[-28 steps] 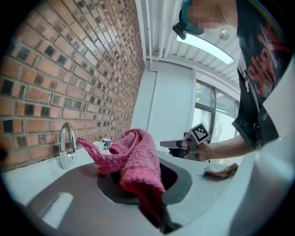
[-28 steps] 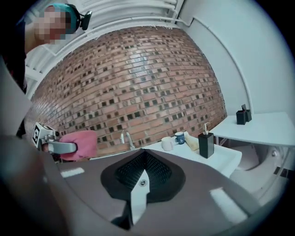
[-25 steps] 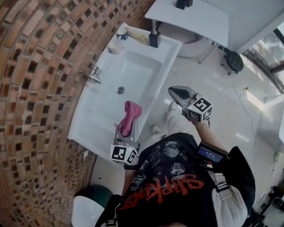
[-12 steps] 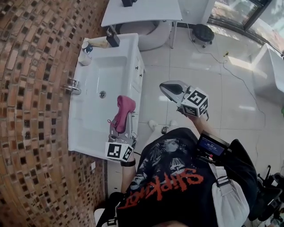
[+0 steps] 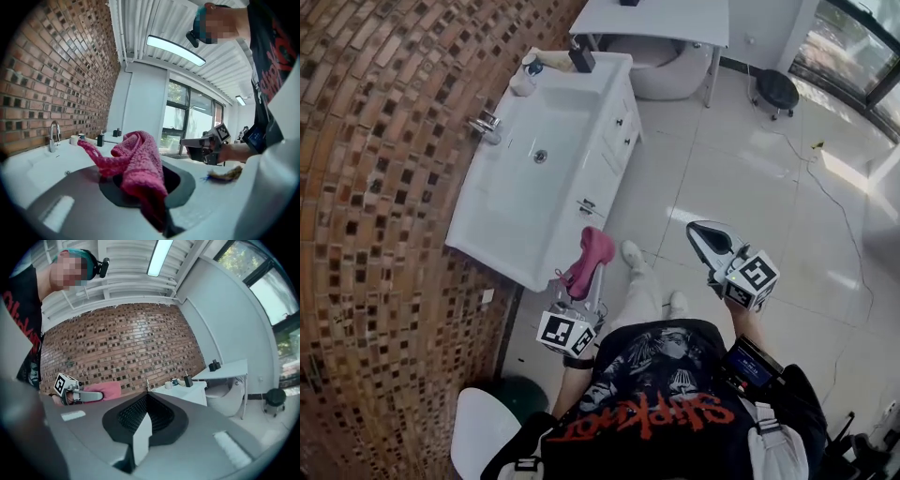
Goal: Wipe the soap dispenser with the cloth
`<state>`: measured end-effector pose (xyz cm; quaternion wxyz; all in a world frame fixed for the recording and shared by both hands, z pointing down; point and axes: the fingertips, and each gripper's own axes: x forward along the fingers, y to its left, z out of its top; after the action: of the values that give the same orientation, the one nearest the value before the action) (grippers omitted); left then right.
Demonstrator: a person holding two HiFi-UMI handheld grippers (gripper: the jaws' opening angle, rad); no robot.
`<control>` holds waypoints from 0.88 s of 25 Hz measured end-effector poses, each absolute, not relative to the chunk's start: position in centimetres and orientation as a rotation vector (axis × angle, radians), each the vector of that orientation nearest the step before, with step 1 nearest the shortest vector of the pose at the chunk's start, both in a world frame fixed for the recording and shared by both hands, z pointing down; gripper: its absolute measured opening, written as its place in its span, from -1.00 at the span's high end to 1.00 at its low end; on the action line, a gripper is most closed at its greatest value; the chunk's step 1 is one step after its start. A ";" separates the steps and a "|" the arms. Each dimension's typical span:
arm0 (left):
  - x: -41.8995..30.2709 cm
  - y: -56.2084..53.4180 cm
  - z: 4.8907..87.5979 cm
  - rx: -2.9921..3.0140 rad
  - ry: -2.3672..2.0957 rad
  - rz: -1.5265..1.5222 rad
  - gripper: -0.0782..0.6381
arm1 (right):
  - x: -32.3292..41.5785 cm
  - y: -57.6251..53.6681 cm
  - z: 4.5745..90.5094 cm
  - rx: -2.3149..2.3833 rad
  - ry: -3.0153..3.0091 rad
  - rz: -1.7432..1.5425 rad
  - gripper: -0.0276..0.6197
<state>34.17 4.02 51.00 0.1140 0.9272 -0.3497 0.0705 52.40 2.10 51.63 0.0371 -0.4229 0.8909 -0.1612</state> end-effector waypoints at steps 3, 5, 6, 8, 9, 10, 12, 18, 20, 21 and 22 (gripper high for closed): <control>36.3 8.9 50.4 2.738 -0.958 0.247 0.64 | 54.6 6.3 51.5 -1.328 2.669 -0.548 0.91; 37.1 10.5 49.9 2.767 -0.924 0.251 0.64 | 55.3 8.1 50.4 -1.338 2.640 -0.516 0.91; 37.3 10.7 49.4 2.783 -0.914 0.238 0.64 | 55.5 8.6 49.6 -1.343 2.629 -0.488 0.91; 37.3 10.7 48.2 2.815 -0.902 0.214 0.64 | 55.3 9.5 48.4 -1.353 2.614 -0.447 0.91; 37.1 10.8 47.6 2.829 -0.898 0.208 0.64 | 55.0 10.0 48.0 -1.358 2.612 -0.446 0.91; 36.7 10.9 47.1 2.841 -0.892 0.200 0.64 | 54.5 10.4 47.9 -1.363 2.611 -0.453 0.91; 35.4 10.6 46.3 2.871 -0.876 0.183 0.64 | 52.9 10.5 47.8 -1.380 2.607 -0.467 0.91; 28.9 9.8 48.1 2.869 -0.786 0.143 0.64 | 46.0 10.5 48.4 -1.526 2.633 -0.479 0.91; 26.8 9.3 49.7 2.842 -0.733 0.131 0.64 | 44.1 11.0 49.1 -1.583 2.633 -0.496 0.91; 26.1 8.9 50.1 2.848 -0.709 0.133 0.64 | 43.3 11.1 49.3 -1.600 2.632 -0.500 0.91; 25.6 8.5 50.1 2.872 -0.691 0.135 0.64 | 42.8 11.1 49.2 -1.607 2.634 -0.498 0.91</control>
<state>25.64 8.52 50.07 0.0923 0.9671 -0.2327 0.0454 42.76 11.09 49.24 0.0081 -0.5142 0.8427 -0.1595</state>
